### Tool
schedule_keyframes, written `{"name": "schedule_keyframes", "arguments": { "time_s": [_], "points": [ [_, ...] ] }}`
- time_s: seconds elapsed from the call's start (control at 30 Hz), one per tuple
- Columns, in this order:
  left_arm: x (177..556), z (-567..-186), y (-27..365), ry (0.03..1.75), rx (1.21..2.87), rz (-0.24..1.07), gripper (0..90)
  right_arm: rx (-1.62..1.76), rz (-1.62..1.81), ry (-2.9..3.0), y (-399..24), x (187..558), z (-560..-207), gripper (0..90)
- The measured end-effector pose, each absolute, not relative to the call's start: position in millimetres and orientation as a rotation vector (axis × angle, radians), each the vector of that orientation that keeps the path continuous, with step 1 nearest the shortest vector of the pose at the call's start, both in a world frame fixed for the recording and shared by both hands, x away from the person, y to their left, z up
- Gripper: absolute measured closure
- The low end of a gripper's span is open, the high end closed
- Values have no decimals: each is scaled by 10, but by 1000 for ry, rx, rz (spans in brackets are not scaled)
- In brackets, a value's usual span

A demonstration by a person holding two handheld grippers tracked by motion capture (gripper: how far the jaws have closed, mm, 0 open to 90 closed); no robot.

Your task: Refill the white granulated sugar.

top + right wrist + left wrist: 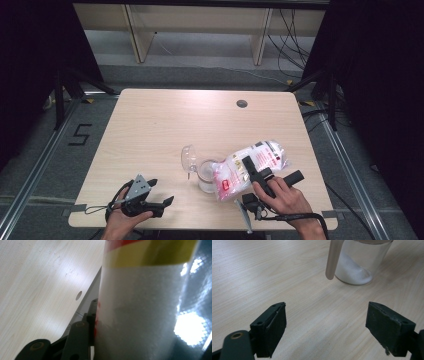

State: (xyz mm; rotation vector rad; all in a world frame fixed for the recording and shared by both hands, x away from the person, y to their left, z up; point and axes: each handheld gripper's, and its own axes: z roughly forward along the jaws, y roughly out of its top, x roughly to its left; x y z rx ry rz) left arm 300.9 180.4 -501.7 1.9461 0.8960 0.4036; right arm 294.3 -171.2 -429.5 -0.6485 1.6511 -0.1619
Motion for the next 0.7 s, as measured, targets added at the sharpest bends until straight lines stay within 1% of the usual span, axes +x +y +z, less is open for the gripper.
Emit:
{"name": "schedule_keyframes", "arguments": {
  "time_s": [0.5,0.7],
  "points": [
    [3016,-5014,1809,873,1963,418,165,-661,-188,1642,-1707,2916,-4274,639],
    [3002,-5015,1799,900,1950,412,165,-649,-177,1648,-1708,2908,-4272,641]
  ]
}}
